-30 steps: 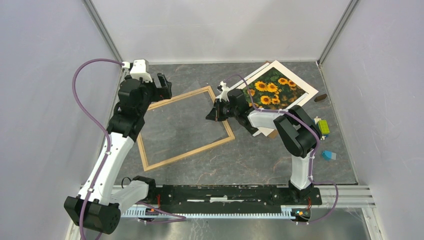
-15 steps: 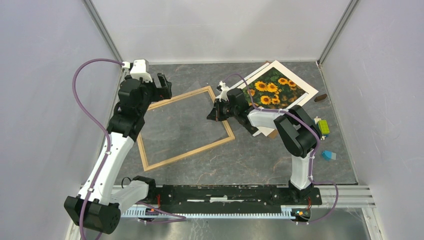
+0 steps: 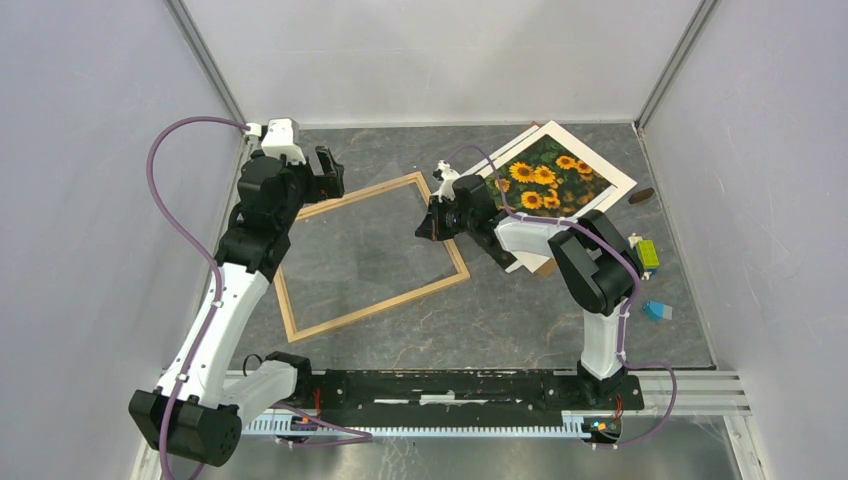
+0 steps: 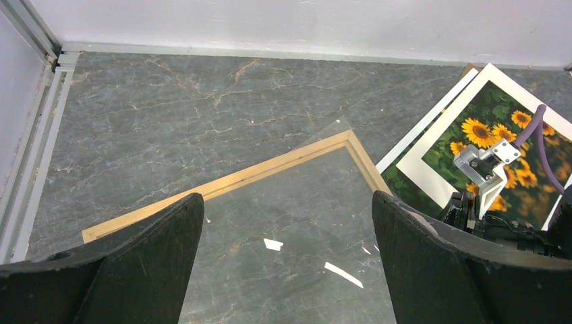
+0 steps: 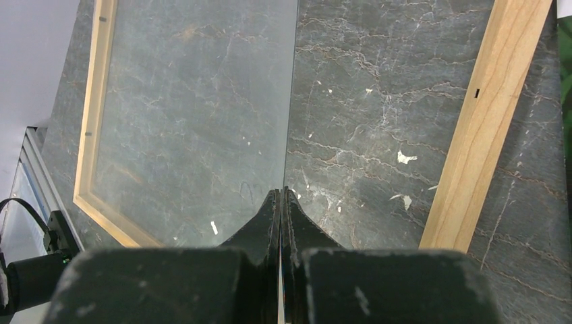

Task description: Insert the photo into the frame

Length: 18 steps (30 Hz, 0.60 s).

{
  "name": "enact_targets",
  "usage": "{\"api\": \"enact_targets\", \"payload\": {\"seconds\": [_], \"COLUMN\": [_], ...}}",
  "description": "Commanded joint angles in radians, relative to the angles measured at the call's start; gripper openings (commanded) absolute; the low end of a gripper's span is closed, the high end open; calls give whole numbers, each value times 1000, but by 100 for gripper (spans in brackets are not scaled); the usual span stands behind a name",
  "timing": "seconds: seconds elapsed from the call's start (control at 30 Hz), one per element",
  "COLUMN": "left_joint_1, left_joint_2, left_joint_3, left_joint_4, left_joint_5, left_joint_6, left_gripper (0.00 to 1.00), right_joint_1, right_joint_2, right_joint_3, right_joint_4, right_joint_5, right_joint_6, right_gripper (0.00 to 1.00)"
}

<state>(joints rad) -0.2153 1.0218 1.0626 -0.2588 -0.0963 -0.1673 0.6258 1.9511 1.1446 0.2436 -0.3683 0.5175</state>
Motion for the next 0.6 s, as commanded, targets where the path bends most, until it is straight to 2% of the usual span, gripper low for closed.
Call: {"api": "enact_targets", "payload": {"seconds": [0.0, 0.57], "left_joint_1": [2, 1], "left_joint_2": [1, -6], "left_joint_3": [7, 7], "left_joint_4": [44, 44], "left_joint_5": [-8, -7], "left_joint_6": [48, 49], "left_gripper": [100, 100], "right_joint_1": [-4, 3], "right_joint_2": [-50, -74], "right_joint_3": [30, -11], "right_joint_4": [10, 33], "right_joint_5": [35, 42], "right_joint_6": [-21, 28], "right_gripper": [0, 0]}}
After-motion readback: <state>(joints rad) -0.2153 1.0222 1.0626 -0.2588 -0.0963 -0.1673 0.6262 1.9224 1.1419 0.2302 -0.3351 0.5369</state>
